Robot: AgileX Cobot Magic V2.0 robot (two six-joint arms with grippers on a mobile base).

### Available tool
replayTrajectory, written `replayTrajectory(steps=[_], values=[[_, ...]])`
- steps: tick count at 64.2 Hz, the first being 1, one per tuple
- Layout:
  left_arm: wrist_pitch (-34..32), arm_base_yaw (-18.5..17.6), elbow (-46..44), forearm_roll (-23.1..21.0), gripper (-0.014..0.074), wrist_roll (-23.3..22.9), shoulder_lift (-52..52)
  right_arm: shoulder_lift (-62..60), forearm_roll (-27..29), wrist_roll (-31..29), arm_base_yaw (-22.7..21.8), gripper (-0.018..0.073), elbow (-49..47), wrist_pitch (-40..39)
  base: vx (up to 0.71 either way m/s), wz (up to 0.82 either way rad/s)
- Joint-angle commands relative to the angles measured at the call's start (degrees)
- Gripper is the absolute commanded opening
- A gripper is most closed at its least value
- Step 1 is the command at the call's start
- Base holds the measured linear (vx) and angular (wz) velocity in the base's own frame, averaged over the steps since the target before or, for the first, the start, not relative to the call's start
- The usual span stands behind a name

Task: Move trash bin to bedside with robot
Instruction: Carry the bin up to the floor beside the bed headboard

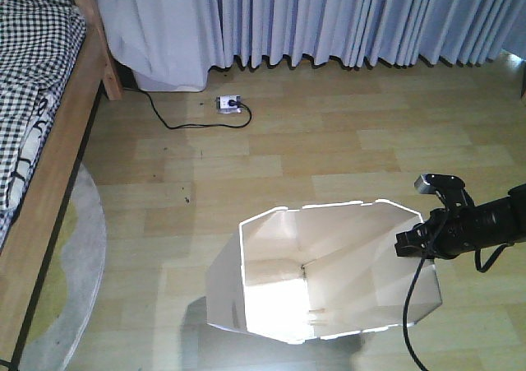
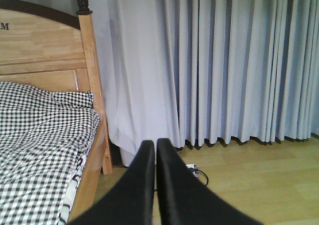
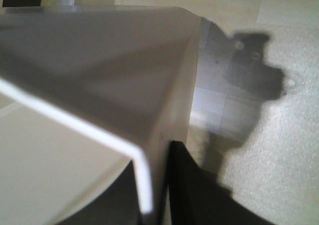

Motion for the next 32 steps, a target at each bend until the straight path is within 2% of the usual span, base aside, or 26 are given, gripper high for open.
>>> replayTrajectory(steps=[1, 32], values=[[-4.22, -0.36, 0.67, -0.54, -0.0006, -0.79, -0.38, -3.92, 4.51, 0.8, -0.04, -0.0003, -0.73, 12.58, 0.25, 0.0], [-4.22, -0.36, 0.67, -0.54, -0.0006, -0.79, -0.38, -3.92, 4.51, 0.8, -0.04, -0.0003, -0.73, 12.58, 0.23, 0.04]])
